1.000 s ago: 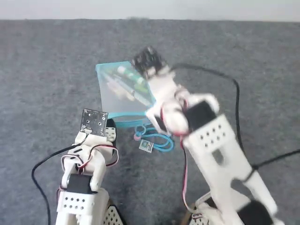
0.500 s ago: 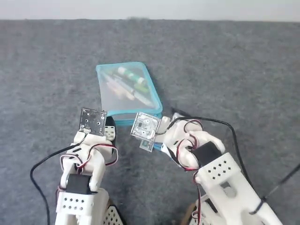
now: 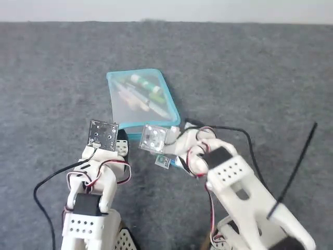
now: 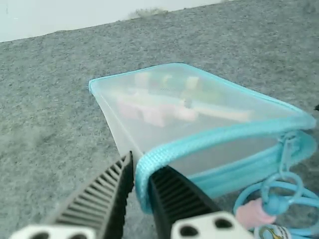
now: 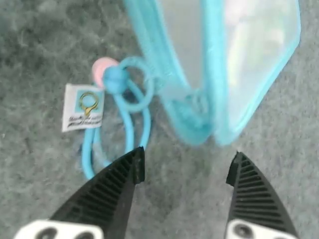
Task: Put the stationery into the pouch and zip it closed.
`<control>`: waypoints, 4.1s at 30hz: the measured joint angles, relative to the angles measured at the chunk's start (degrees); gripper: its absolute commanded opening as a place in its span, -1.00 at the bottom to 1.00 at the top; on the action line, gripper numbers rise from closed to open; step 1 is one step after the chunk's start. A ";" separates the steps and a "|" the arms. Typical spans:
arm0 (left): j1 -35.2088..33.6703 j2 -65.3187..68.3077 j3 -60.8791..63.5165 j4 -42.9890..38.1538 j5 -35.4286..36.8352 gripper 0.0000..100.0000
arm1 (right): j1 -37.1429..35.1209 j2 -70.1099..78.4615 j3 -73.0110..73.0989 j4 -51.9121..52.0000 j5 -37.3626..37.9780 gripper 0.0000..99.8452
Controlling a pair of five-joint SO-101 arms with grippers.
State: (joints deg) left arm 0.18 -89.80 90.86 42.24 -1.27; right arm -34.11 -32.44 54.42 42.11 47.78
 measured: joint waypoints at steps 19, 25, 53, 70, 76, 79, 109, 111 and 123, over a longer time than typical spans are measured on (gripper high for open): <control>0.00 0.00 0.00 0.00 0.00 -0.98 | 0.00 11.43 -7.03 -8.97 2.55 -0.76; 0.00 0.00 0.00 0.00 0.00 -0.98 | -0.09 11.43 -7.03 -10.81 1.67 -0.74; -5.01 -3.16 -20.48 23.03 -3.43 -0.74 | -0.44 11.52 -30.68 20.40 -25.76 -0.99; 5.36 -8.35 -19.34 28.84 -10.11 -0.58 | -0.35 12.13 -38.42 27.08 -30.86 -0.99; 12.48 1.58 -16.88 23.65 -10.20 -0.52 | -3.96 12.13 -38.42 27.87 -30.86 -0.99; 13.45 5.01 -14.68 19.60 -10.20 -0.52 | -5.98 12.13 -38.42 27.87 -30.86 -0.99; 7.12 6.42 -13.27 12.75 -8.26 -0.98 | -3.78 0.26 -17.23 17.67 -24.97 -0.99; 5.63 6.42 -13.27 12.75 -8.26 -0.98 | -2.29 0.62 -16.18 17.67 -24.53 -0.99; -3.16 6.42 -13.27 12.75 -8.26 -0.98 | 4.57 0.44 -10.64 15.82 -20.84 -0.99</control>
State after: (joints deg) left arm -2.99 -83.38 77.58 54.99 -9.54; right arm -29.54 -32.00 43.78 57.93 26.95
